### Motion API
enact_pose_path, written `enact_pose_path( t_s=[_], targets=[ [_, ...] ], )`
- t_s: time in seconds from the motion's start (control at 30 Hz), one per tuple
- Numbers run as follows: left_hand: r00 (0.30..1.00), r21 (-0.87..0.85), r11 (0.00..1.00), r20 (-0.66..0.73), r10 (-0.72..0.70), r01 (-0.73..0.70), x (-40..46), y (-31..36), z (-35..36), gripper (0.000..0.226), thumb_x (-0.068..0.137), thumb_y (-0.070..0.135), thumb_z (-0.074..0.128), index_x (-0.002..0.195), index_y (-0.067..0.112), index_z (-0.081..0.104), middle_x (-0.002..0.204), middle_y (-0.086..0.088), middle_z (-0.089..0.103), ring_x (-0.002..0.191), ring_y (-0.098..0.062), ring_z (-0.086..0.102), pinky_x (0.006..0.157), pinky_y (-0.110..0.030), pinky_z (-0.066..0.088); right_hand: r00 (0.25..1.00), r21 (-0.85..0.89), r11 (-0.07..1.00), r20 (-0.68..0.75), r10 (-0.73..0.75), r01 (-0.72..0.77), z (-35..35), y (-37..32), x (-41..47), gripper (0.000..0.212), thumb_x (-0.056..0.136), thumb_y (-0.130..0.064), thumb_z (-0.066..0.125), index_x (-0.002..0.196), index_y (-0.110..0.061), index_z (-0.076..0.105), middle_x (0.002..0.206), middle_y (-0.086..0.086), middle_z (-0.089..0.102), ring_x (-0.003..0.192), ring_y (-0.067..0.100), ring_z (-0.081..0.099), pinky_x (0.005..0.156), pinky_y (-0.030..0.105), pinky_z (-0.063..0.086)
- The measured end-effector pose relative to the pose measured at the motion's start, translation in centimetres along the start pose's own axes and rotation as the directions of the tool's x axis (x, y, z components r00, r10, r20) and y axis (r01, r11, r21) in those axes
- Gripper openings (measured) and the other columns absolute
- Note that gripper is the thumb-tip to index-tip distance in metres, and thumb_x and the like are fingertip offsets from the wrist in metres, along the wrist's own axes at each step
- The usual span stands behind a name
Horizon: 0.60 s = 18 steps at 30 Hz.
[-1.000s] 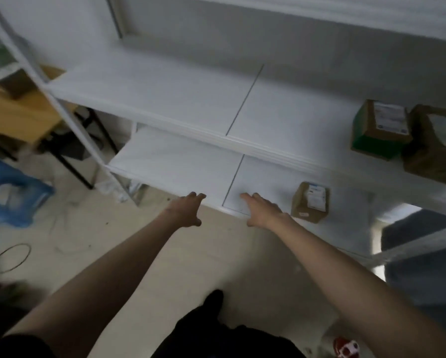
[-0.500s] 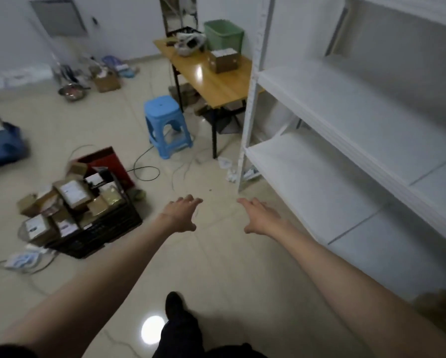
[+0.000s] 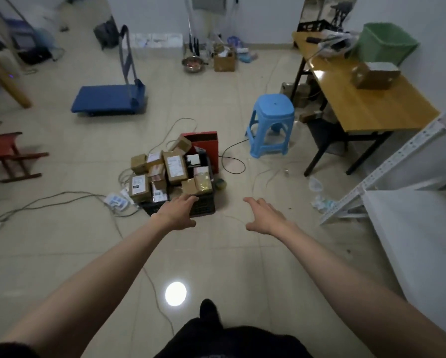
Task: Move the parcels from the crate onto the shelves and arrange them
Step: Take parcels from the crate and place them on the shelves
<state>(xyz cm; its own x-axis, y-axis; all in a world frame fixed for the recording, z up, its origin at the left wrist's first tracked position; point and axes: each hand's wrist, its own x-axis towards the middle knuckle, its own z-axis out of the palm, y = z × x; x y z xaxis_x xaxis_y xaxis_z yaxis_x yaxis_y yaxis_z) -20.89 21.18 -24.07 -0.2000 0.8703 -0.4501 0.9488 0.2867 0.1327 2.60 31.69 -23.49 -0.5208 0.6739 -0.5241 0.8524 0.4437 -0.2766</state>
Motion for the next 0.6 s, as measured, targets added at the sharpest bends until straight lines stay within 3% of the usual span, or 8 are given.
enact_pose_path(
  t_s=[0.33, 0.47, 0.6],
  targets=[
    [0.987, -0.144, 0.977, 0.032, -0.156, 0.159, 3.6, -10.3, -0.9, 0.077, 0.082, 0.036, 0.070, 0.148, 0.027, 0.030, 0.140, -0.004, 0.043, 0.123, -0.025, 0.049, 0.094, -0.039, 0.050, 0.980, -0.032, 0.983, 0.087, -0.179, 0.182, -2.5, -9.8, 11.1, 0.079, 0.084, -0.026, 0.070, 0.151, -0.027, 0.028, 0.139, 0.011, 0.043, 0.126, 0.031, 0.049, 0.098, 0.044, 0.047],
    [0.978, -0.182, 0.961, 0.049, -0.201, 0.207, 7.1, -13.5, -2.1, 0.076, 0.082, 0.037, 0.069, 0.147, 0.025, 0.032, 0.142, -0.004, 0.042, 0.126, -0.025, 0.047, 0.096, -0.040, 0.048, 0.968, -0.020, 0.974, 0.125, -0.219, 0.224, -3.7, -12.1, 16.8, 0.075, 0.084, -0.026, 0.071, 0.149, -0.022, 0.033, 0.139, 0.011, 0.045, 0.123, 0.030, 0.051, 0.092, 0.038, 0.048],
    [0.965, -0.216, 0.941, 0.074, -0.251, 0.261, 11.9, -16.7, -3.5, 0.078, 0.082, 0.039, 0.069, 0.148, 0.025, 0.031, 0.144, -0.003, 0.041, 0.128, -0.024, 0.047, 0.097, -0.040, 0.049, 0.953, 0.000, 0.968, 0.177, -0.246, 0.250, -5.6, -14.2, 23.4, 0.078, 0.084, -0.028, 0.071, 0.150, -0.024, 0.031, 0.142, 0.010, 0.043, 0.125, 0.032, 0.050, 0.097, 0.042, 0.049]
  ],
)
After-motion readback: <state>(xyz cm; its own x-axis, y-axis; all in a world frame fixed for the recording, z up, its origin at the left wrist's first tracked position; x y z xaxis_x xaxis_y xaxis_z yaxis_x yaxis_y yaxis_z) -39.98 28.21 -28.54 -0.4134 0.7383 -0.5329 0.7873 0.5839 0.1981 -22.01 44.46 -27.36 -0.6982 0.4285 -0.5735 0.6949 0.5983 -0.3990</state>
